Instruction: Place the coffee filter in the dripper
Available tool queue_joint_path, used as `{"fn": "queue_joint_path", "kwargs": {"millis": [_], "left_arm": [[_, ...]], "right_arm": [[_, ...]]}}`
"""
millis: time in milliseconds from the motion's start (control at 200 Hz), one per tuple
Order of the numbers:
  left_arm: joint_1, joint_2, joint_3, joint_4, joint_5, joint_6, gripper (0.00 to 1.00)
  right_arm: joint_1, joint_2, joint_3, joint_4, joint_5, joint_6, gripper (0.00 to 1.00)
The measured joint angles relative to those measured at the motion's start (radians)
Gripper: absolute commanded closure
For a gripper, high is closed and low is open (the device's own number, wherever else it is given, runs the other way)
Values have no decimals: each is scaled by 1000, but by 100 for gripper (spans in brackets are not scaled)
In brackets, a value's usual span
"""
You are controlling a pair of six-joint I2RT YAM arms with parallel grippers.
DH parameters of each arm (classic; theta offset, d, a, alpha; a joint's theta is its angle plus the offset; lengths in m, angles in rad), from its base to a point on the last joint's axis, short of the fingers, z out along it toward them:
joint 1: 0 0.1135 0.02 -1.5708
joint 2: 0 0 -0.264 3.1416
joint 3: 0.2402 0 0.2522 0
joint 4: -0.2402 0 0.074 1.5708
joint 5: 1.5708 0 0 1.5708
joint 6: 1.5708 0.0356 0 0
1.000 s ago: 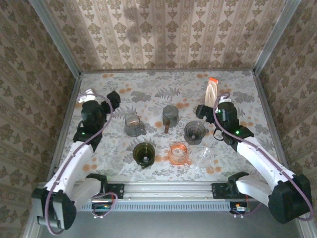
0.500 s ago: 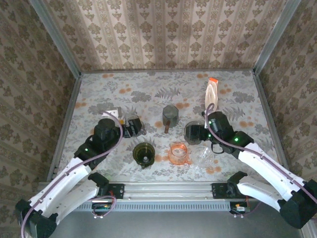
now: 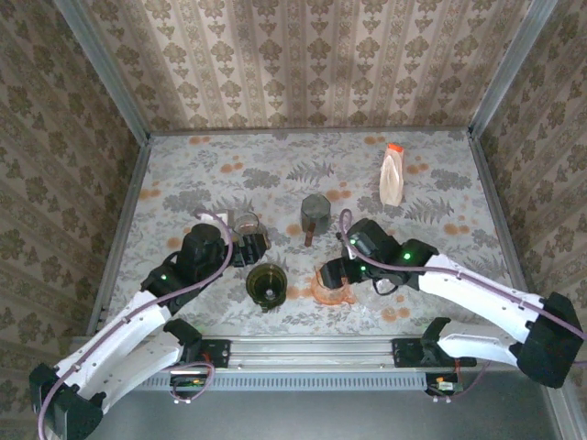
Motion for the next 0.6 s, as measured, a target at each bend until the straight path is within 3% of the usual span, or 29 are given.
{"fn": "queue_joint_path", "kwargs": {"millis": [600], "left_arm": [[13, -40, 0, -54, -1, 0, 9]], "right_arm": [[51, 118, 26, 25, -20, 49, 11]]}}
